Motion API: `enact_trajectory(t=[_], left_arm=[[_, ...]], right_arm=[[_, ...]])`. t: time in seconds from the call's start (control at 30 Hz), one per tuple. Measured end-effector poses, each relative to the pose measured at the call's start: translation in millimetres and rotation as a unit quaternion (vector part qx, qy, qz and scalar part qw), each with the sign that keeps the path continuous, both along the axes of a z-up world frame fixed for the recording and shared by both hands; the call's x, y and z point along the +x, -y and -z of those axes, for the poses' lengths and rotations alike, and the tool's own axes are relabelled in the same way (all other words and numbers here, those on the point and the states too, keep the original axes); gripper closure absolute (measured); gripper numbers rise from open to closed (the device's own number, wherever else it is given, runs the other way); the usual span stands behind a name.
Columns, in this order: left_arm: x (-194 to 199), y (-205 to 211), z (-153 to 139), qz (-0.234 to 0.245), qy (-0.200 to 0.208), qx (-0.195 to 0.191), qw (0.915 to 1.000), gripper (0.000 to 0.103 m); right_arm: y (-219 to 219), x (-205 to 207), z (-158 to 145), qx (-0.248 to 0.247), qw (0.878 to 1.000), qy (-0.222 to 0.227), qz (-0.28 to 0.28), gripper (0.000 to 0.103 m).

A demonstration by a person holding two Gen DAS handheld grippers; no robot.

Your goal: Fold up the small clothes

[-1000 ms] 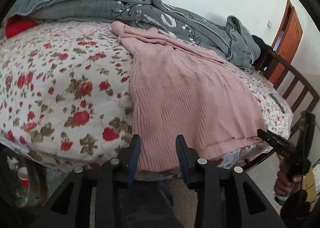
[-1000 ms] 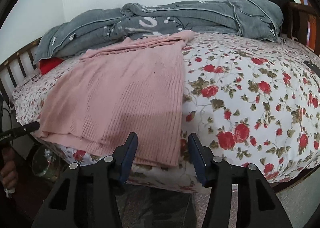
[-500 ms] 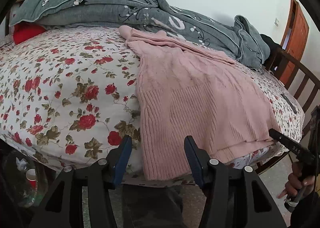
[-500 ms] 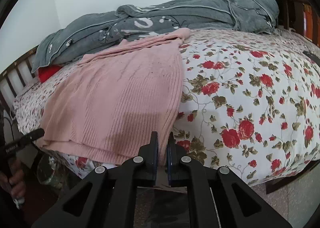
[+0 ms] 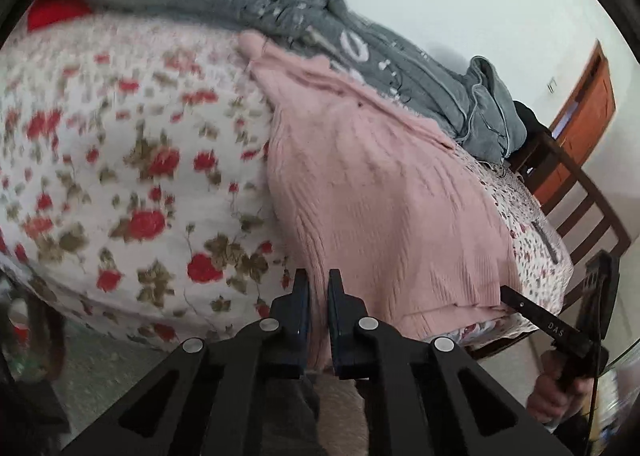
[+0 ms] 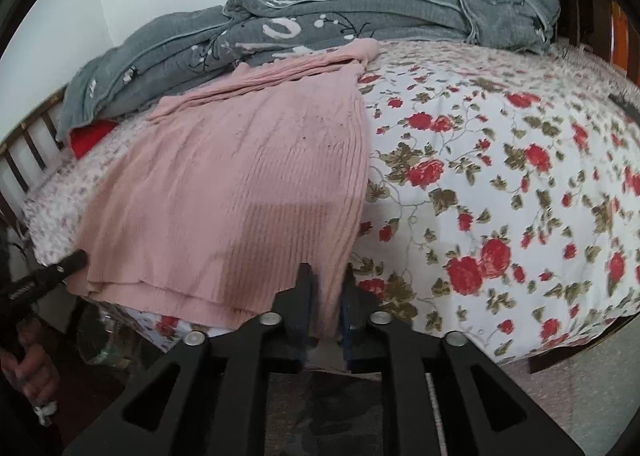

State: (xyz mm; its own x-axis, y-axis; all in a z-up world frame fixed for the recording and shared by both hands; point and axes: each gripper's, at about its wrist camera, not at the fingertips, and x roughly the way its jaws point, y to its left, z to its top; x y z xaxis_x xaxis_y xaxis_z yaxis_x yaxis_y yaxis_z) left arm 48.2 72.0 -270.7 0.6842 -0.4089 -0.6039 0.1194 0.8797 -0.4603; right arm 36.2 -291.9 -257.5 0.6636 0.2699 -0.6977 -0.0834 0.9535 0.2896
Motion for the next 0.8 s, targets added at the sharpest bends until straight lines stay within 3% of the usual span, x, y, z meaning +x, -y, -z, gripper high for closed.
enact_trajectory(t=[0.07,0.13,0.23,0.43,0.63,0.8], left_arm=[[1,-5,4,0.003,-0.004,-0.033,0.9994,0.089],[4,-10,7,0.002,-0.012,-0.061,0.9981,0.088],[5,-14,9,-0.002,-0.018,-0.082,0.9965,0.090],[-4,-22,-3,-0.006,-0.008,-0.094,0.9955,0.094],[-7,-26,-18,0.013,0.013,-0.098,0.9950,0.096],[-8,-36,-37,0.014,0.023,-0.127,0.9915,0.096]], right_arm=[[1,0,0,0.014,1.000,-0.002,0.000,0.070],[-1,1,-1,0.019,1.000,-0.008,0.003,0.069],[-7,4,-2,0.000,1.000,-0.022,0.002,0.096],[0,-1,-12,0.050,0.998,-0.022,0.017,0.097],[0,-8,-31,0.060,0.998,-0.009,0.021,0.097],[9,-10,-45,0.076,0.997,0.004,0.026,0.098]])
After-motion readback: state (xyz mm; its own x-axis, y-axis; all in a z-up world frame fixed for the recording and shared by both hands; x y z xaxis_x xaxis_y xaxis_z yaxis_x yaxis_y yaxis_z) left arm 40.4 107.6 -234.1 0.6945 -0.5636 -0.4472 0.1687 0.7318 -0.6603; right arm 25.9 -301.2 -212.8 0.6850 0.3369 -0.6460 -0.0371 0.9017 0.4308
